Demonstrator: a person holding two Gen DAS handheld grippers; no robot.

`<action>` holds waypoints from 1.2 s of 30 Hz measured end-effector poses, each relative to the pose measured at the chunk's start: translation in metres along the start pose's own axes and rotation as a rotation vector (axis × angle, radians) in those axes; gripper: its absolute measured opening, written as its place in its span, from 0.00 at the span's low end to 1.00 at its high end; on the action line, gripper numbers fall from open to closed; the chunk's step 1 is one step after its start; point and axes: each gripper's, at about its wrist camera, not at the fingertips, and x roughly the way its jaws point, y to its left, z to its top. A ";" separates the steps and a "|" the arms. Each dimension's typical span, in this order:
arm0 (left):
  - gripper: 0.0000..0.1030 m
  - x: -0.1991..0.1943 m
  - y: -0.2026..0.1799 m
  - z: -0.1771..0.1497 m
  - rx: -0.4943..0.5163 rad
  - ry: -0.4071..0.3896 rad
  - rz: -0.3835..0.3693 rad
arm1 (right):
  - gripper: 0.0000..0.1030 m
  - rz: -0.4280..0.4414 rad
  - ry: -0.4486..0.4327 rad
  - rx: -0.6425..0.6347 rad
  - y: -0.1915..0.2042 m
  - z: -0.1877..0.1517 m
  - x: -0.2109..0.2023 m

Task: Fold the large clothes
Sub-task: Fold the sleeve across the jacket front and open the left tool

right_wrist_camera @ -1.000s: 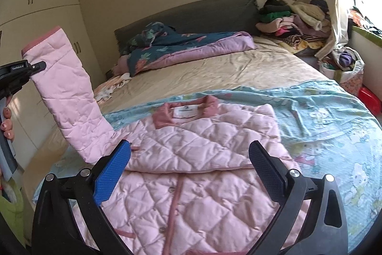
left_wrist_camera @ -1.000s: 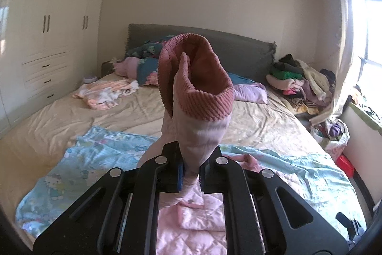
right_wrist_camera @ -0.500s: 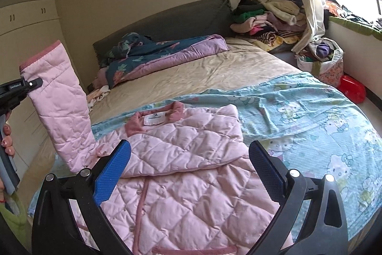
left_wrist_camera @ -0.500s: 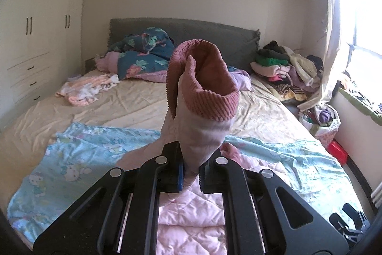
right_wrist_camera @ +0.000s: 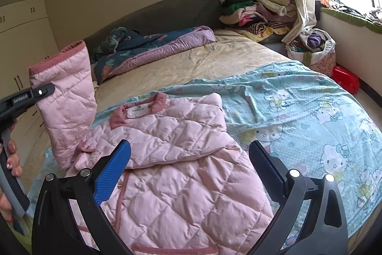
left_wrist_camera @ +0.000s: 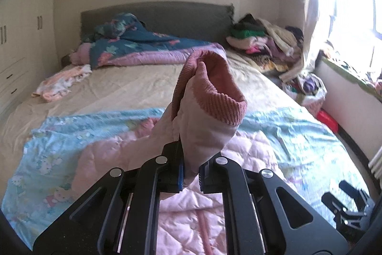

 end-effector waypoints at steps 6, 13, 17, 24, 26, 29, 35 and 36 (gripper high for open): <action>0.03 0.030 -0.028 -0.028 0.055 0.072 -0.023 | 0.96 -0.044 0.031 0.015 -0.020 -0.008 0.013; 0.03 0.059 -0.055 -0.055 0.138 0.145 -0.026 | 0.96 -0.088 0.049 0.070 -0.049 -0.014 0.020; 0.05 0.069 -0.065 -0.068 0.181 0.175 -0.028 | 0.96 -0.114 0.052 0.088 -0.060 -0.014 0.021; 0.09 0.082 -0.081 -0.090 0.238 0.225 -0.021 | 0.96 -0.103 0.063 0.129 -0.074 -0.016 0.024; 0.12 0.085 -0.083 -0.094 0.250 0.246 -0.024 | 0.96 -0.102 0.066 0.137 -0.075 -0.016 0.025; 0.19 0.090 -0.086 -0.100 0.276 0.270 -0.027 | 0.96 -0.106 0.070 0.135 -0.075 -0.016 0.027; 0.30 0.092 -0.091 -0.112 0.353 0.288 -0.033 | 0.96 -0.114 0.081 0.138 -0.075 -0.017 0.030; 0.40 0.091 -0.093 -0.114 0.369 0.287 -0.040 | 0.96 -0.114 0.082 0.138 -0.075 -0.018 0.030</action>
